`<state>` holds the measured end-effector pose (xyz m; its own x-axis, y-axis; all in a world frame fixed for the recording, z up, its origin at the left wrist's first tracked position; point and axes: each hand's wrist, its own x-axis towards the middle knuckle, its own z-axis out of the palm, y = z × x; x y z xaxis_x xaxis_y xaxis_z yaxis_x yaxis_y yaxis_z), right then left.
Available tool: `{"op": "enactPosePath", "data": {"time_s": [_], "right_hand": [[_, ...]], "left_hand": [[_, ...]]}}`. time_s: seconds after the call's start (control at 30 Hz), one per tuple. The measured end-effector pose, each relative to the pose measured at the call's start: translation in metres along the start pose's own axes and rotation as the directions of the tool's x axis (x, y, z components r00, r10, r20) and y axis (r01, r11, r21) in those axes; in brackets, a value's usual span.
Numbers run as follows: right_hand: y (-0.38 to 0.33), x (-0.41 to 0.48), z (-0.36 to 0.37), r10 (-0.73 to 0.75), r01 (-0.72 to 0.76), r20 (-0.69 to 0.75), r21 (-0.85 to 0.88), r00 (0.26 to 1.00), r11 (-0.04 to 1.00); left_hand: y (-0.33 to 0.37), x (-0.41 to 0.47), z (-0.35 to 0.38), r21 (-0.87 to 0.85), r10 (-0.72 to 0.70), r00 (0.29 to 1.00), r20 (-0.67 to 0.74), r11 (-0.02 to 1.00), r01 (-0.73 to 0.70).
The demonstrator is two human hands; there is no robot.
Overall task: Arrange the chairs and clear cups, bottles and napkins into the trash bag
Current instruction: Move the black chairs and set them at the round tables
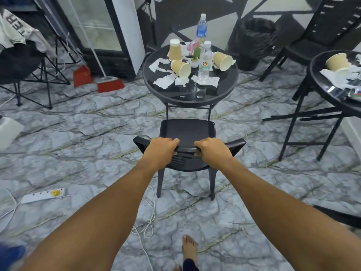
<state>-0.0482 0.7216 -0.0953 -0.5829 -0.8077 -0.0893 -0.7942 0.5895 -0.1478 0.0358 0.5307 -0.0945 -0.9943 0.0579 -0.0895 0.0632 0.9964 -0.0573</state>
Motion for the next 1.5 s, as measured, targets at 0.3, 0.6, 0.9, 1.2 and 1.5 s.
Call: {"op": "enactPosePath", "data": {"time_s": [0.3,0.6,0.9,1.2,1.5], "right_hand": [[-0.013,-0.020,-0.005,0.151,-0.150,0.051,-0.021,0.987,0.988],[0.033,-0.085,-0.057,0.362,-0.366,0.077,0.047,0.929,0.929],[0.159,-0.195,-0.102,0.608,-0.620,0.123,0.156,0.784,0.769],[0.315,-0.247,-0.129,0.583,-0.597,0.134,0.226,0.802,0.770],[0.451,-0.177,-0.140,0.515,-0.537,0.158,0.304,0.843,0.787]], "left_hand": [[0.019,-0.016,-0.012,-0.101,-0.099,0.994,0.046,0.990,0.103],[0.086,0.010,-0.074,-0.326,0.081,0.997,0.009,0.943,-0.074],[0.228,0.095,-0.109,-0.257,0.237,0.971,0.026,0.941,-0.222],[0.356,0.209,-0.134,-0.272,0.124,0.990,0.073,0.957,-0.099],[0.374,0.339,-0.141,-0.269,0.057,0.994,0.096,0.963,-0.029]]}}
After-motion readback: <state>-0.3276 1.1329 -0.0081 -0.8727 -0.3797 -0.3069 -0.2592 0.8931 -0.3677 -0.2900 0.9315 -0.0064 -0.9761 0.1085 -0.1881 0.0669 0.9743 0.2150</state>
